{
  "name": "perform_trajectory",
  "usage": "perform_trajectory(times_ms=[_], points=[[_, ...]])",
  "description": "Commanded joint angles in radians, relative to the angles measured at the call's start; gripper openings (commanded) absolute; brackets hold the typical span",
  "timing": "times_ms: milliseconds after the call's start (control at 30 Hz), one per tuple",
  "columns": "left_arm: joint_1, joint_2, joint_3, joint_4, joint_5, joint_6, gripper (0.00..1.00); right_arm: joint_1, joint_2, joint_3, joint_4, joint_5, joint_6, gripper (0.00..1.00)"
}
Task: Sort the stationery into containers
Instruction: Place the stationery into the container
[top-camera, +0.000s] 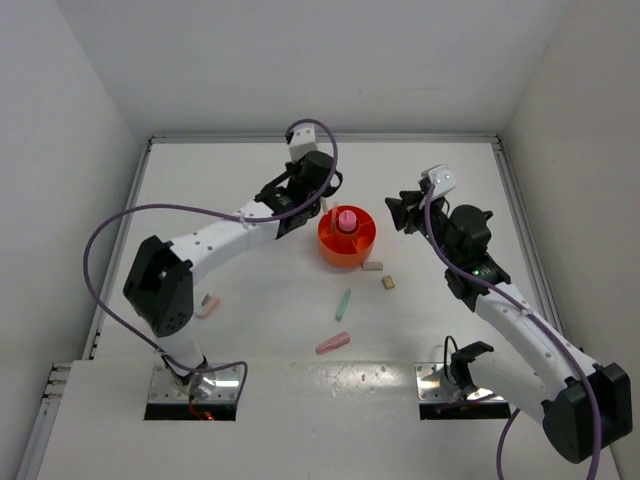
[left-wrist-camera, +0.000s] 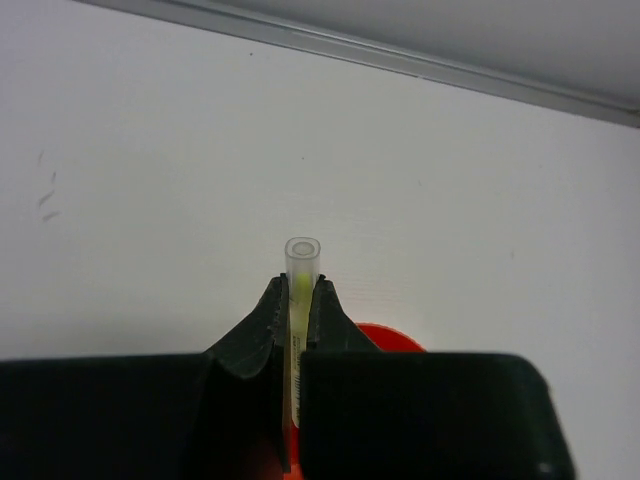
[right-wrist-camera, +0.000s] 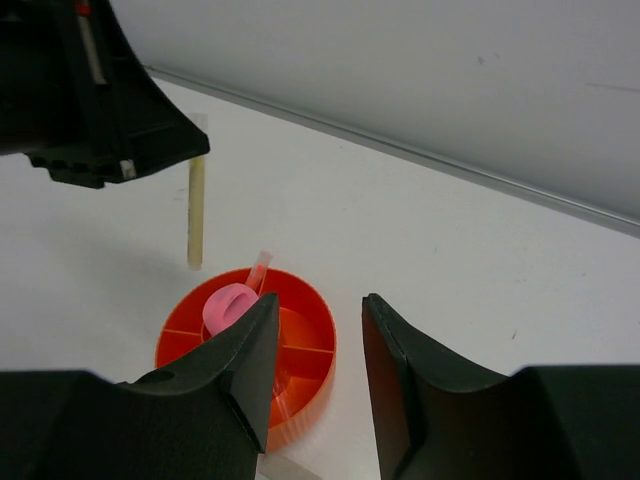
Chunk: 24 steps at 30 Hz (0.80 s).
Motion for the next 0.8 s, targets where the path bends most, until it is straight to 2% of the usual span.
perform_trajectory(times_ms=[0, 67, 233, 767], points=[[0.003, 0.042, 0.063, 0.101, 0.012, 0.204, 0.00, -0.006, 0.006, 0.006, 0.051, 0.009, 0.013, 0.39], [0.003, 0.076, 0.086, 0.101, 0.012, 0.258, 0.00, -0.006, 0.006, 0.006, 0.060, 0.009, 0.013, 0.39], [-0.006, 0.098, 0.099, 0.092, 0.058, 0.287, 0.00, -0.006, 0.015, 0.006, 0.060, 0.009, 0.013, 0.39], [-0.025, 0.109, -0.066, 0.168, 0.118, 0.218, 0.00, -0.015, 0.006, 0.006, 0.060, 0.018, 0.013, 0.39]])
